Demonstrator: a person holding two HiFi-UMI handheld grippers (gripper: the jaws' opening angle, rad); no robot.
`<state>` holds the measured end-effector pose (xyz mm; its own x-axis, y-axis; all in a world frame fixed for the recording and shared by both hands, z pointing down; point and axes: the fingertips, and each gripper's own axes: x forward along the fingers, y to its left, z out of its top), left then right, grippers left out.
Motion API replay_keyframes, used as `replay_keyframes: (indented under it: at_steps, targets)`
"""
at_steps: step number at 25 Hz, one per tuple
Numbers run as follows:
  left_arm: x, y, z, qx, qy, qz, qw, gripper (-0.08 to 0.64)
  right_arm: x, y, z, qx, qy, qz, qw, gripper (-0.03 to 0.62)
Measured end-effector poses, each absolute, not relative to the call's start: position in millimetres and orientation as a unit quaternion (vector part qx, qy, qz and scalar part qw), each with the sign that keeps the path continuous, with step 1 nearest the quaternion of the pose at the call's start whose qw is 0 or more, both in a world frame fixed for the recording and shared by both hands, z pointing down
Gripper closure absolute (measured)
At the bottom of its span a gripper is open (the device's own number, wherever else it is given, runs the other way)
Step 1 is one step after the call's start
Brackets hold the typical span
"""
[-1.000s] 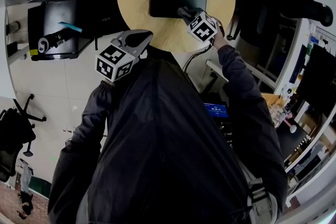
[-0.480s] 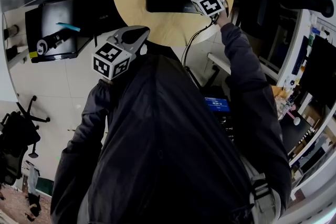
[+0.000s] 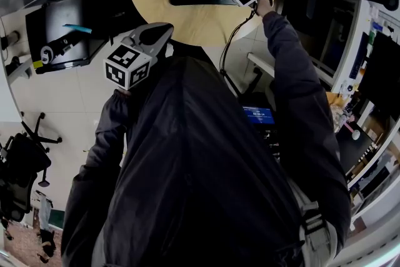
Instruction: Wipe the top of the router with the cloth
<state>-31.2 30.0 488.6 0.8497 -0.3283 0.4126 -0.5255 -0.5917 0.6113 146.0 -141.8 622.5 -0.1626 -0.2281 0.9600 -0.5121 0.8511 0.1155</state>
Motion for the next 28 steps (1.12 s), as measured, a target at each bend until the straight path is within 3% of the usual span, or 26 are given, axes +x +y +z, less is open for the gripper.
replay_keyframes:
  at_steps: [22,28]
  targets:
    - [-29,28,487,0.886,-0.237,0.128,0.377,0.56,152,-63,619,0.161,-0.764,0.144,0.608,0.561]
    - [-35,27,487,0.882,-0.247,0.127,0.38,0.56,169,-121,606,0.269,-0.765,0.153,0.564,0.561]
